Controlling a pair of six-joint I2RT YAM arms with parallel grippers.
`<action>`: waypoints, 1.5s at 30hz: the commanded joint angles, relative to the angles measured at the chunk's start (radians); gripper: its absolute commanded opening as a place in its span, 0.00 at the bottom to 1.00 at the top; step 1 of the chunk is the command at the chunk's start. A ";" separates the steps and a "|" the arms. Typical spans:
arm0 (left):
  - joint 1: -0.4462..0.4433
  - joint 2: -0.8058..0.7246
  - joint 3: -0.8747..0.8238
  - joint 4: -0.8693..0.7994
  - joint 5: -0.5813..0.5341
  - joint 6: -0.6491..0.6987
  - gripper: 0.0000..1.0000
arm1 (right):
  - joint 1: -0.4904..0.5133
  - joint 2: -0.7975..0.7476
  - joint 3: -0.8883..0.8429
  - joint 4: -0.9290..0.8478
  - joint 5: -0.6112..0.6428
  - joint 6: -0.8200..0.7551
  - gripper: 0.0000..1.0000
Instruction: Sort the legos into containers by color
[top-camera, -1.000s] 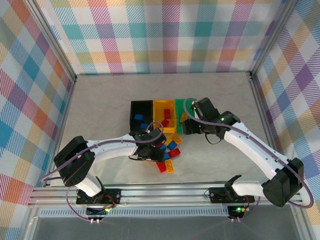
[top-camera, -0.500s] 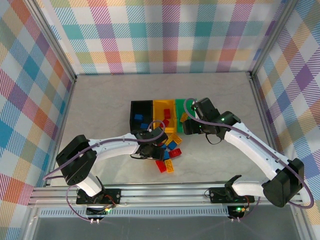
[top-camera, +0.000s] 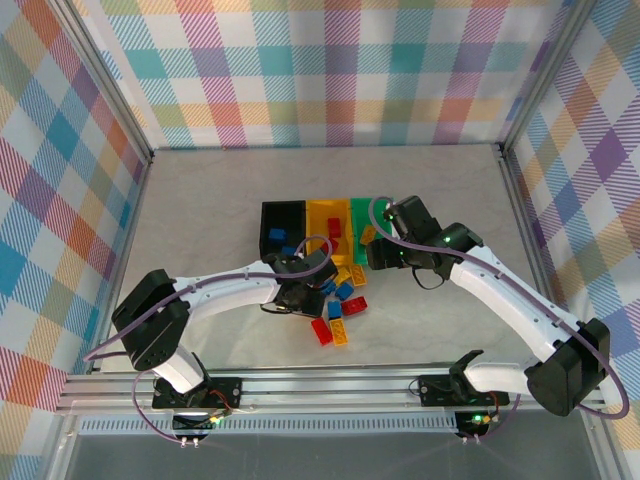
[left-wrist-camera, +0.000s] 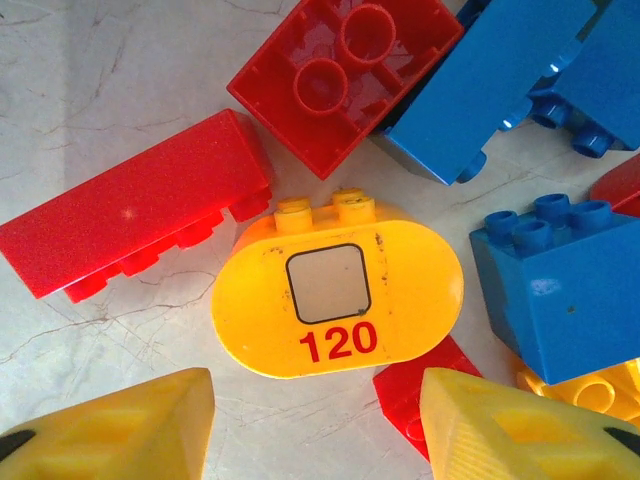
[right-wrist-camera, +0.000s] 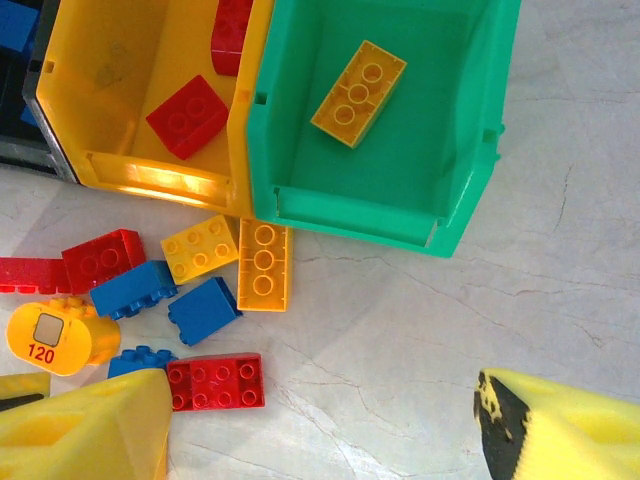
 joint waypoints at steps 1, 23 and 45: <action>-0.011 0.017 0.001 -0.011 0.017 0.014 0.63 | -0.005 -0.028 -0.011 -0.014 0.009 0.008 0.80; -0.005 0.118 0.051 0.061 0.002 -0.010 0.77 | -0.009 -0.055 -0.028 -0.029 0.020 0.009 0.81; 0.014 0.136 0.109 -0.015 -0.046 0.021 0.58 | -0.018 -0.077 -0.042 -0.029 0.016 0.007 0.81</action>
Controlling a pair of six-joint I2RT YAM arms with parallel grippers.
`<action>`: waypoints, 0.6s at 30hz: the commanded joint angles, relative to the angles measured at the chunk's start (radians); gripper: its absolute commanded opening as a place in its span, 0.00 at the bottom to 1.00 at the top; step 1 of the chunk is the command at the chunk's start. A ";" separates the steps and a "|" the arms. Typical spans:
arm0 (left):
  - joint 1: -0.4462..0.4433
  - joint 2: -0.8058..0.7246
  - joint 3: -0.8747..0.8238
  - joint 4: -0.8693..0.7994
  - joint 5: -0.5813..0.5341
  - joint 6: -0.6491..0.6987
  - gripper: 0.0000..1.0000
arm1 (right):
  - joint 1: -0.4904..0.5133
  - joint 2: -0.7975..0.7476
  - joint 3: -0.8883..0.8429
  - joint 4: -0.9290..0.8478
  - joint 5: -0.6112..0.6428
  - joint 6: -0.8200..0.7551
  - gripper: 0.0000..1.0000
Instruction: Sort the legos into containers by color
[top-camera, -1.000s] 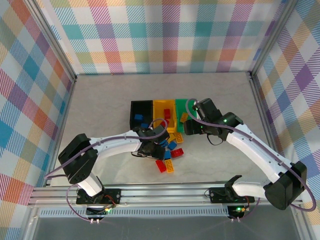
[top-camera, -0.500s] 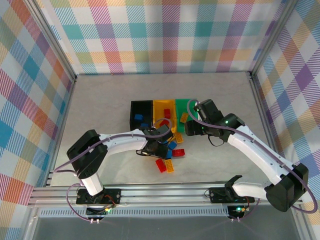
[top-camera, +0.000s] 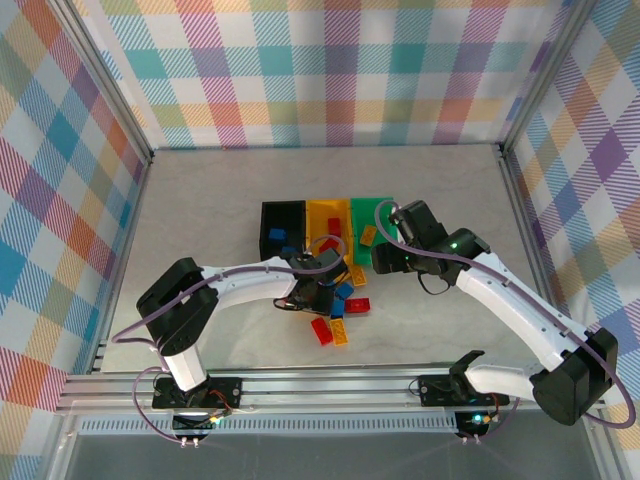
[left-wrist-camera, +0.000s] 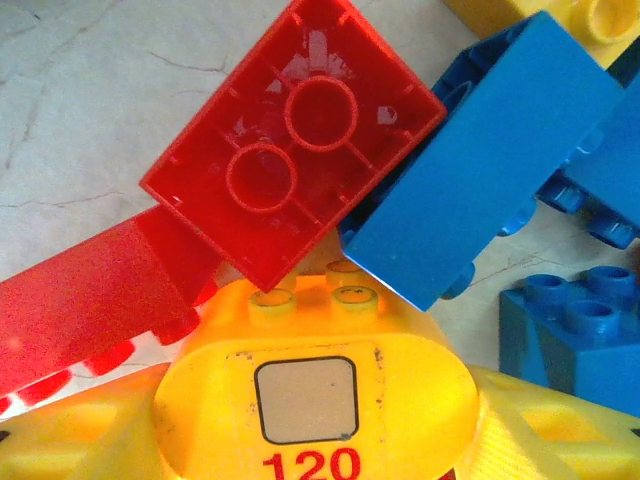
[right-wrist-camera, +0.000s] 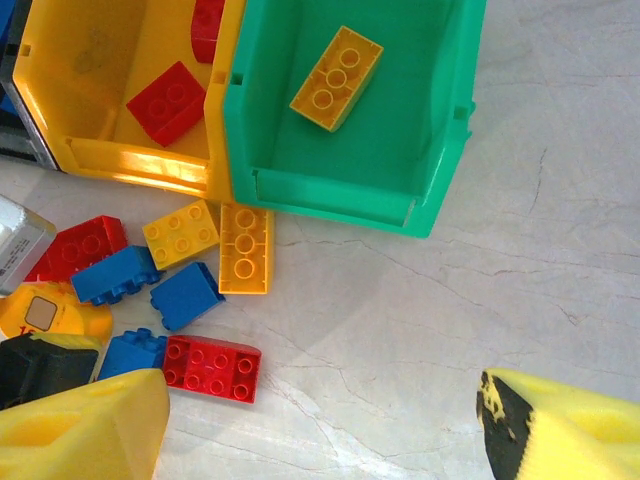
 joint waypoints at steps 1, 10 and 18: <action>0.007 -0.014 0.057 -0.082 -0.034 0.029 0.57 | -0.014 -0.028 -0.010 -0.001 -0.016 0.002 0.81; 0.008 -0.045 0.237 -0.232 -0.030 0.124 0.57 | -0.093 -0.046 -0.010 -0.001 -0.053 -0.002 0.82; 0.035 0.098 0.565 -0.256 -0.030 0.196 0.57 | -0.171 -0.104 -0.079 0.002 -0.086 0.029 0.82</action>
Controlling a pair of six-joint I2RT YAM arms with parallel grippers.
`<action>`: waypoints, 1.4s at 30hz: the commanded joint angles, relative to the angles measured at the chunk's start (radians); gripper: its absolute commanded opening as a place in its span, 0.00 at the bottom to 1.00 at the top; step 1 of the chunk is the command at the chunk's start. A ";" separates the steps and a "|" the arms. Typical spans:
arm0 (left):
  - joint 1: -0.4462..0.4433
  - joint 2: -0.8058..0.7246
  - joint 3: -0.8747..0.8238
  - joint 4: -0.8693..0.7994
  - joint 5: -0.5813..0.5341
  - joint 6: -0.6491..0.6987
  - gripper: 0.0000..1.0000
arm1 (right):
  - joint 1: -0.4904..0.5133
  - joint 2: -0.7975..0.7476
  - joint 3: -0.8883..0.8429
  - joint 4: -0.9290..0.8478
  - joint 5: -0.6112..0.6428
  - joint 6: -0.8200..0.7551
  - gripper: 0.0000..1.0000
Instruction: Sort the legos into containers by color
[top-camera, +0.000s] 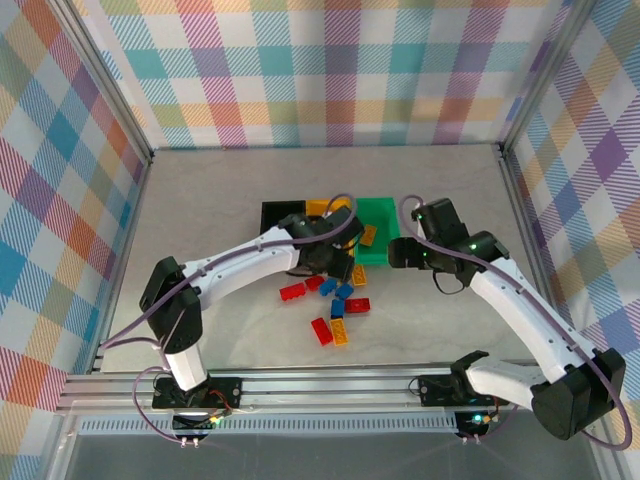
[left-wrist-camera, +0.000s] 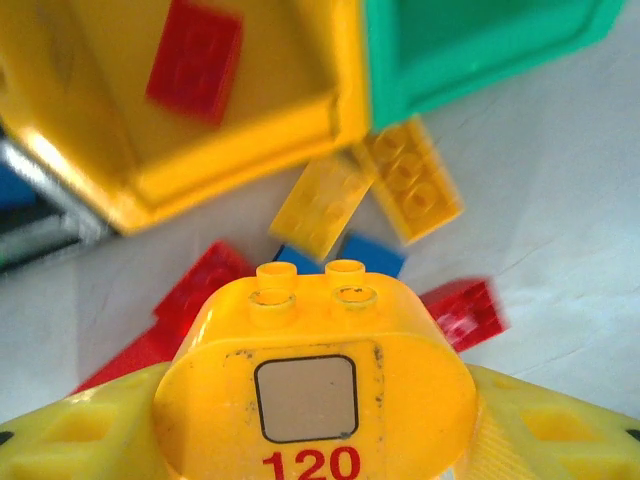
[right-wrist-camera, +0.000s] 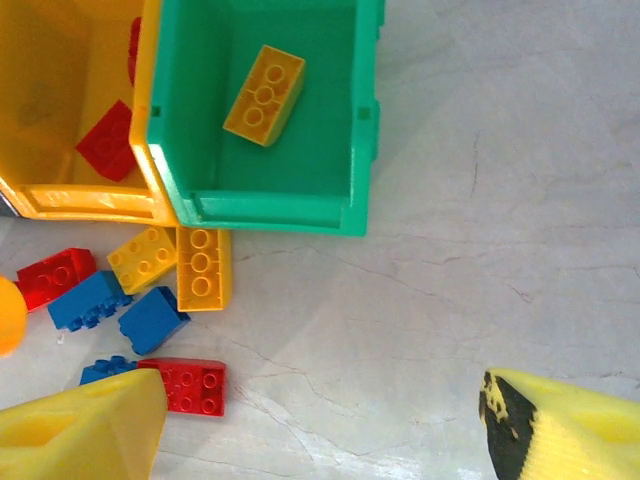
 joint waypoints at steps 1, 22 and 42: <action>0.023 0.093 0.143 -0.025 -0.010 0.053 0.57 | -0.024 -0.036 -0.034 -0.002 -0.032 0.026 0.82; 0.114 0.577 0.710 0.099 0.072 0.093 0.59 | -0.062 -0.149 -0.099 -0.045 -0.094 0.035 0.82; 0.143 0.258 0.394 0.161 0.025 0.122 0.77 | -0.036 -0.074 -0.128 0.017 -0.157 0.033 0.82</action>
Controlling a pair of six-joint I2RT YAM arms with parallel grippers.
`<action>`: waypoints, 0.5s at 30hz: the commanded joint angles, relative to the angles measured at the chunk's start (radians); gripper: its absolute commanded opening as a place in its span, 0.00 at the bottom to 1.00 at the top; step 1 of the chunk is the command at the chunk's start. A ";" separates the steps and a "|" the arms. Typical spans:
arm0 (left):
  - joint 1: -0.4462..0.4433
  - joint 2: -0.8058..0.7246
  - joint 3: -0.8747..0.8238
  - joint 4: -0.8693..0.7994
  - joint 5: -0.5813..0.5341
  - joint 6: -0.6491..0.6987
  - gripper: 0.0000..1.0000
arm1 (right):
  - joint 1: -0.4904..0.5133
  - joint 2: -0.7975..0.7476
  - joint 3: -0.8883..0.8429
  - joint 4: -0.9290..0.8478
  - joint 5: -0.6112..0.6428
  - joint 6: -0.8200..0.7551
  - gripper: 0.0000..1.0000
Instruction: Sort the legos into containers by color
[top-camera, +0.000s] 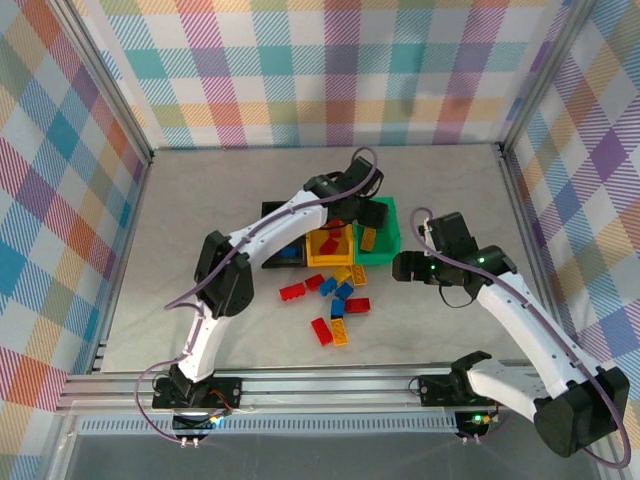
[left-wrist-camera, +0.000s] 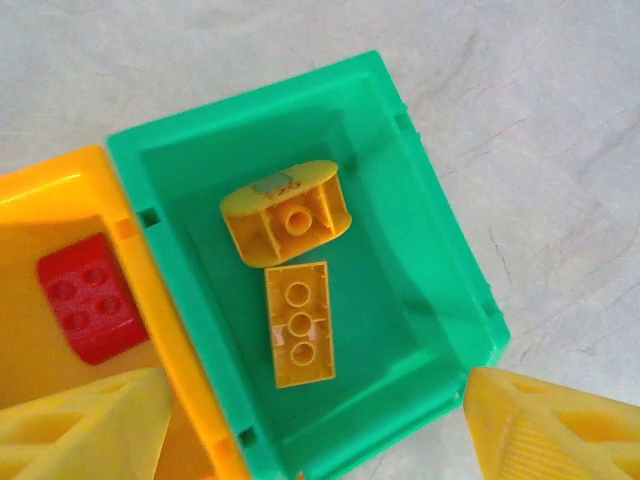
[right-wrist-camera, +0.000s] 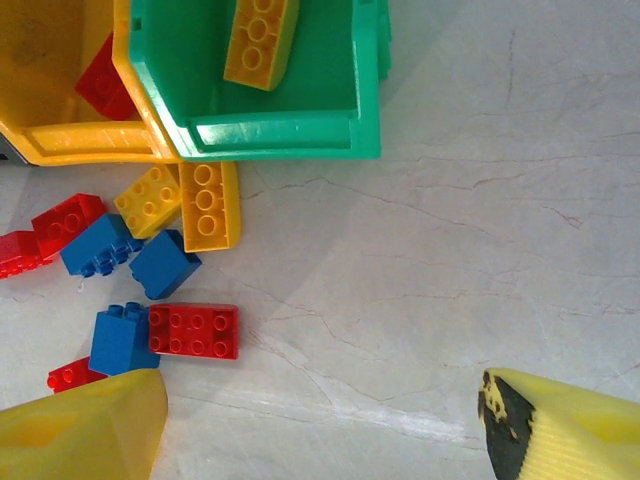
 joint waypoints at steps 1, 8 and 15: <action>0.015 -0.121 -0.088 0.006 -0.044 0.010 0.77 | 0.018 0.010 -0.018 0.024 -0.022 0.011 0.81; 0.036 -0.387 -0.405 0.057 -0.110 -0.009 0.77 | 0.078 0.060 -0.023 0.063 -0.021 0.036 0.81; 0.038 -0.599 -0.630 0.047 -0.169 -0.023 0.77 | 0.175 0.095 -0.025 0.080 0.024 0.093 0.81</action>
